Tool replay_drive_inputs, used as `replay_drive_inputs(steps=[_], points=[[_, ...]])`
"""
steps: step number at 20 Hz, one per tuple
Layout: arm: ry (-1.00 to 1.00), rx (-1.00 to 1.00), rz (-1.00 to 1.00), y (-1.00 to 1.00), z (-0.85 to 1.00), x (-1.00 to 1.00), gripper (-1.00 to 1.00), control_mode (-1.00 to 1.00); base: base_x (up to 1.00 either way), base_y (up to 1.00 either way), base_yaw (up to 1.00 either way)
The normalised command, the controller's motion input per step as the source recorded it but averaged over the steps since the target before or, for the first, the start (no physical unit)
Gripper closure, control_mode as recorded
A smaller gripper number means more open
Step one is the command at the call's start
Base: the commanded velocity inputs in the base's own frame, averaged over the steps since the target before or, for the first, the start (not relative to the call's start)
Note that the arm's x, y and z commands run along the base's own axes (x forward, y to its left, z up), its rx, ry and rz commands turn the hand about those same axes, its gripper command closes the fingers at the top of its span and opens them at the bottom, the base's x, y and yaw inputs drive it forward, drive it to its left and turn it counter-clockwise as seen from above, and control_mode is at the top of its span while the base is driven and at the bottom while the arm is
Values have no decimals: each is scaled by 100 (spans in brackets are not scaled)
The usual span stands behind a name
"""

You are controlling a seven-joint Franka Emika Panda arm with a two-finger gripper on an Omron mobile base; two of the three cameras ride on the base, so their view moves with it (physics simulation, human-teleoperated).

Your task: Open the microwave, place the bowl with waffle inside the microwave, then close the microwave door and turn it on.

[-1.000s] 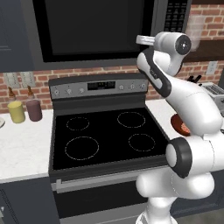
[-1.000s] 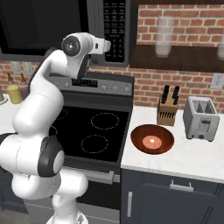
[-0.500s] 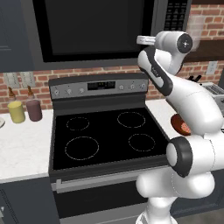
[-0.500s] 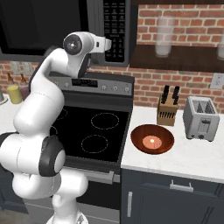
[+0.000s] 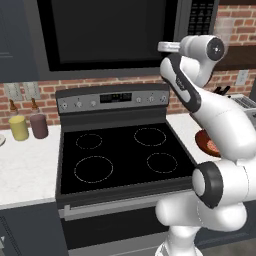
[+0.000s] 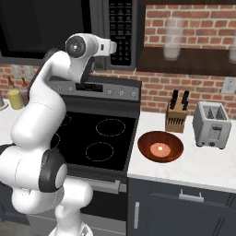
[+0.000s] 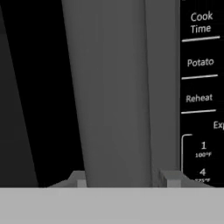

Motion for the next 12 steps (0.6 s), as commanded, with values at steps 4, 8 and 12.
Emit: replay_drive_inputs(steps=[4, 8, 12], points=[[2, 11, 6, 38, 0, -99, 100, -100, 0, 0, 0], [3, 6, 5, 59, 0, -100, 100, -100, 0, 0, 0], [6, 4, 7, 81, 0, -100, 100, -100, 0, 0, 0]])
